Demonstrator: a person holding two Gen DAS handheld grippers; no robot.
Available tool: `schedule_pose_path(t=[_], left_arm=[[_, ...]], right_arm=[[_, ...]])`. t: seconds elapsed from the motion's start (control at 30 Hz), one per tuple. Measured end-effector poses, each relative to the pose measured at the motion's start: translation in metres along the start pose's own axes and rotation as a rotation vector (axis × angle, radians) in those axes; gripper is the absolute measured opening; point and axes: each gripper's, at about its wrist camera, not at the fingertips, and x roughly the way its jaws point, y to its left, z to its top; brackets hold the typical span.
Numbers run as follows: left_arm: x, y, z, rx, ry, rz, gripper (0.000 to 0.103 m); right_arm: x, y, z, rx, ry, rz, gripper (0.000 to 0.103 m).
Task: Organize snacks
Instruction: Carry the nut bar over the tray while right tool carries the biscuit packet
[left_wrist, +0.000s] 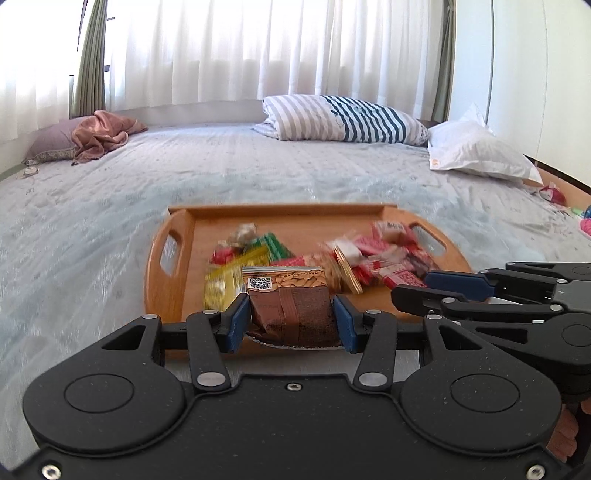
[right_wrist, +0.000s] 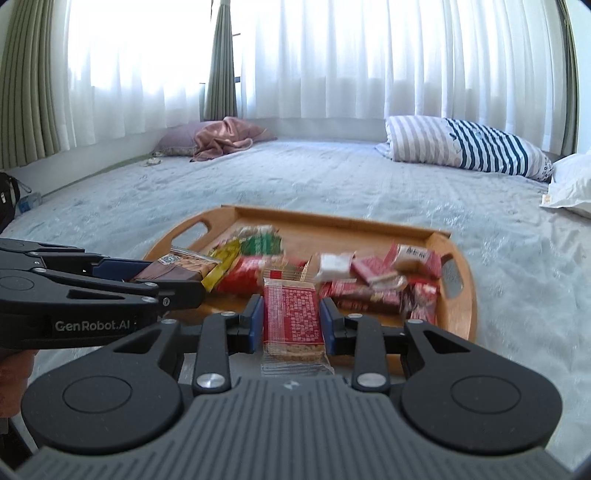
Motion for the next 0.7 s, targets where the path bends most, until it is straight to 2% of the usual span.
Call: schedule_pose_path(t=[0.23, 0.37, 0.7], left_arm=[[0.017, 0.005, 0.028, -0.007, -0.028, 0.002, 0.046], [0.032, 0.007, 0.046, -0.015, -0.036, -0.024, 0.046], [0.089, 0.018, 0.086, -0.081, 0.02, -0.068, 0.046]], right_arm=[[0.017, -0.011, 0.022, 0.014, -0.011, -0.018, 0.038], [0.034, -0.019, 0.035, 0.017, -0.001, -0.032, 0.038], [0.084, -0.05, 0.073, 0.056, 0.058, -0.032, 0.038]])
